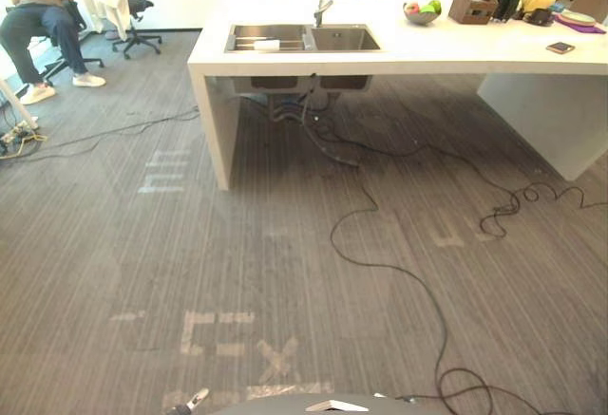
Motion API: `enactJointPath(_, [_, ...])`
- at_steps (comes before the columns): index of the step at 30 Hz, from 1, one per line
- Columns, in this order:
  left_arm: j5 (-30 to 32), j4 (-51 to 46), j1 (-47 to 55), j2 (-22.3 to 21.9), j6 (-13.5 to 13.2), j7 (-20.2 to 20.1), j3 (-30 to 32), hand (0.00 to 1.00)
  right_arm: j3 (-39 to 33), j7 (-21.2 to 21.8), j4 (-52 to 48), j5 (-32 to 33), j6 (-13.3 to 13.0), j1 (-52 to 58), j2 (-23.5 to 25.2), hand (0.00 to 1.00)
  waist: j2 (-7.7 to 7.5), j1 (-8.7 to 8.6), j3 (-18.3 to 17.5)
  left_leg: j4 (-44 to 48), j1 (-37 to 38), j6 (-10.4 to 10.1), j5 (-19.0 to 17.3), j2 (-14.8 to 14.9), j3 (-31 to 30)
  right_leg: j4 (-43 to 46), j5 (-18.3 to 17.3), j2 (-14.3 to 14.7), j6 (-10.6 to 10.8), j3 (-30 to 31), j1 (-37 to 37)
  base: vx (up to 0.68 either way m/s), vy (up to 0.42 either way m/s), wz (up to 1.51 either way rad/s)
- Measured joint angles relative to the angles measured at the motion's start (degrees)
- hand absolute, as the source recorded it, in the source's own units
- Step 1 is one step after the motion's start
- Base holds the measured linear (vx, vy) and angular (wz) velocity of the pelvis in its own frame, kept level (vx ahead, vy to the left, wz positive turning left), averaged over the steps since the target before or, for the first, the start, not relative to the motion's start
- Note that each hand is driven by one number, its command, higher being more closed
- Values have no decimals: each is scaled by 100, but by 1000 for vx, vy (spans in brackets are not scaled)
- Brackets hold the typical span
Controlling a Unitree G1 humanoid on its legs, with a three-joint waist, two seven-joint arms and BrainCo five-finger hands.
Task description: Walk over to the sink, pick up the cup, carry it to the dishwasher, place the cup inside the dishwasher, then close the dishwasher door
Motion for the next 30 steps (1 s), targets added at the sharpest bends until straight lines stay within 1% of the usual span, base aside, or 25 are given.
enactJointPath(3, [155,-3,-15,18,-90,110,-139,0,38,43,0,-13,-32,-11,-8,0,-3,-7,29,-1,-4,-5,-4,-11,-14,-2,0,-11,0,-10,2,-33,-8,3])
enactJointPath(5, [270,-3,-14,25,-131,105,-141,0,38,223,2,5,-26,-11,-12,0,-20,-24,42,-2,-8,-10,-7,-16,-60,-2,-2,-15,3,-31,6,-16,-13,6])
enactJointPath(7, [365,-3,-12,48,-148,67,-174,0,33,525,4,19,64,-35,-30,0,-43,-81,73,-2,-3,4,2,-23,-112,-1,-4,-25,5,-103,18,0,-17,14])
enactJointPath(9, [366,-3,-13,52,-148,67,-179,0,34,728,13,19,154,-88,-55,0,-46,-81,109,-1,12,19,14,-29,-121,-1,9,-29,-14,-127,36,10,-11,9])
enactJointPath(12, [367,-3,-17,59,-139,68,-179,0,37,919,38,16,187,-143,-72,0,-62,-73,156,-1,61,14,10,-29,-135,1,8,-28,-12,-139,93,0,-6,1])
enactJointPath(20, [410,-3,-27,77,-59,126,-182,0,44,921,62,16,229,-184,-68,0,-87,-79,186,-2,81,11,8,-29,-132,-2,6,-29,-8,-138,114,-18,-11,0])
enactJointPath(25, [416,-2,-22,79,-107,122,-181,0,92,906,71,12,146,-183,-68,0,-101,-80,194,-3,57,14,10,-29,-129,-4,-2,-29,2,-137,113,-41,-21,0])
enactJointPath(30, [415,-1,-16,80,-149,124,-181,0,95,883,73,11,140,-183,-65,0,-106,-81,198,-2,88,15,11,-31,-129,-1,4,-29,-5,-137,118,-8,-5,0])
